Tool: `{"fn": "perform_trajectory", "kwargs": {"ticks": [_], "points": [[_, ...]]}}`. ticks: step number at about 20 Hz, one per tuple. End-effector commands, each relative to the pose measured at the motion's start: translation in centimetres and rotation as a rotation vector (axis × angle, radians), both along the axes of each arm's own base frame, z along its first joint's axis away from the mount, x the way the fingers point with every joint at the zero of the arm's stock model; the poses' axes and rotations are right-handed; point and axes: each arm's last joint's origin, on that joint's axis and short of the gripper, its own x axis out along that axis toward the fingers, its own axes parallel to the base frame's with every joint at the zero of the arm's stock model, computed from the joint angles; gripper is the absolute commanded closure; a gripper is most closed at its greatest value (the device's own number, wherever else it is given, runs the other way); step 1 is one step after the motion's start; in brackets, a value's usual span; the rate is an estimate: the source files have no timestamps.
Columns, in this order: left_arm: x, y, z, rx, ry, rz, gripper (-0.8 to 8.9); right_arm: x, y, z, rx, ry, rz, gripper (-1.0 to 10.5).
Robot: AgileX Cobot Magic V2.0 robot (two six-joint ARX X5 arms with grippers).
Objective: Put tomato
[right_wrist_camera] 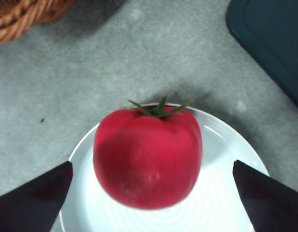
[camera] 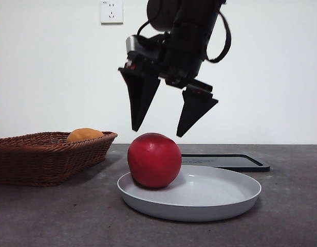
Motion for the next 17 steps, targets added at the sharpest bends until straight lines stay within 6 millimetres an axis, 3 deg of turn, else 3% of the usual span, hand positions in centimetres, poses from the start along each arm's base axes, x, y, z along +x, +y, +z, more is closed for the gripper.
{"fn": "perform_trajectory", "kwargs": {"ticks": [1, 4, 11, 13, 17], "points": [[0.0, -0.1, 0.3, -0.013, -0.012, -0.006, 1.21, 0.3, 1.1, -0.7, -0.003, -0.004, 0.03, 2.2], [0.0, -0.1, 0.3, -0.013, -0.012, -0.007, 1.21, 0.6, 1.5, -1.6, -0.007, -0.006, 0.031, 1.6], [0.0, -0.1, 0.3, -0.013, -0.012, -0.007, 1.21, 1.3, 2.2, -4.4, -0.032, 0.036, 0.03, 1.5], [0.0, -0.1, 0.3, -0.013, -0.012, -0.007, 1.21, 1.4, 2.5, -4.8, -0.038, 0.041, 0.031, 2.3], [0.0, -0.1, 0.3, -0.013, -0.012, -0.006, 1.21, 1.4, 2.5, -5.0, -0.041, 0.048, 0.021, 5.4]]}}
